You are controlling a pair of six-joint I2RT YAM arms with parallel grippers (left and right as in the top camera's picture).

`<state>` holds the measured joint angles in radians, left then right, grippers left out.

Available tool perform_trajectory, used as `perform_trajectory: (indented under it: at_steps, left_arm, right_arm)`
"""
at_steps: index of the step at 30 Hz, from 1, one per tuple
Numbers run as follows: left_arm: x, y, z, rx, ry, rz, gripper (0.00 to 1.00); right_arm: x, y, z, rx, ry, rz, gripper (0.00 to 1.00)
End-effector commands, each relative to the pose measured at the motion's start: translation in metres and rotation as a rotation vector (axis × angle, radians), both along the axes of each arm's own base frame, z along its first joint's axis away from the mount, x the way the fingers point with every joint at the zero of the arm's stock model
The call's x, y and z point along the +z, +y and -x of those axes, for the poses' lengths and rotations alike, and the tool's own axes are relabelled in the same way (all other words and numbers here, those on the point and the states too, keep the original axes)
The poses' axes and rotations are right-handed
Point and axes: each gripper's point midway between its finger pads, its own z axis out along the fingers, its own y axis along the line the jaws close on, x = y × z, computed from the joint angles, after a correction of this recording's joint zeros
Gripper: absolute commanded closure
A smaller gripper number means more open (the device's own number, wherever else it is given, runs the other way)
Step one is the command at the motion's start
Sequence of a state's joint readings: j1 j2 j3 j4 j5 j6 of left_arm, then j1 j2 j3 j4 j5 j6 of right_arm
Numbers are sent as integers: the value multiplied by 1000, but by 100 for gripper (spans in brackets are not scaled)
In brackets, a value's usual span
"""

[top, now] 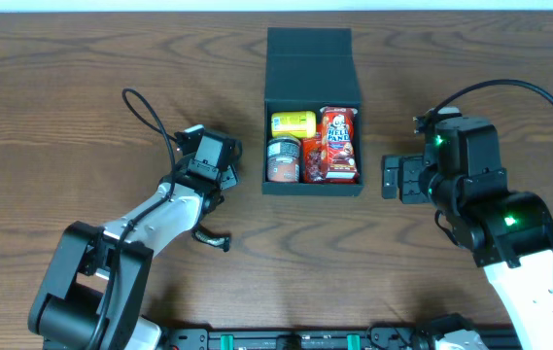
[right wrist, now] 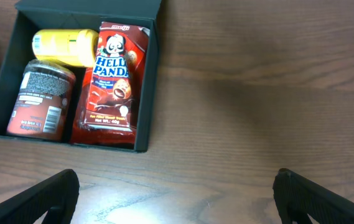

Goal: Pack container
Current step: 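Lower the left gripper onto the blue Eclipse tin and grasp it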

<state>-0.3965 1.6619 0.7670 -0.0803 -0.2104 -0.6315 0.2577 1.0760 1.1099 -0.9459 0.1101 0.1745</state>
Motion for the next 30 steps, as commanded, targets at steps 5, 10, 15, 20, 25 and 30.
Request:
perform_trajectory:
  at_steps: [5,10,15,20,25,30]
  left_arm:
    - [-3,3,1,9,4,-17,42]
    - [-3,3,1,9,5,-17,51]
    - [-3,3,2,9,5,-17,55]
    - [-4,3,2,9,9,-18,63]
    - [-5,4,4,9,16,-21,65]
    - [-5,0,5,-1,23,-4,75]
  right_arm:
    - [-1,-1,1,6,-3,21,1]
    - [-1,-1,1,6,-1,21,1]
    - [-1,-1,1,6,-1,21,1]
    - [-1,-1,1,7,-1,21,1]
    - [-1,-1,1,6,-1,21,1]
    - [-2,-1,1,6,0,21,1]
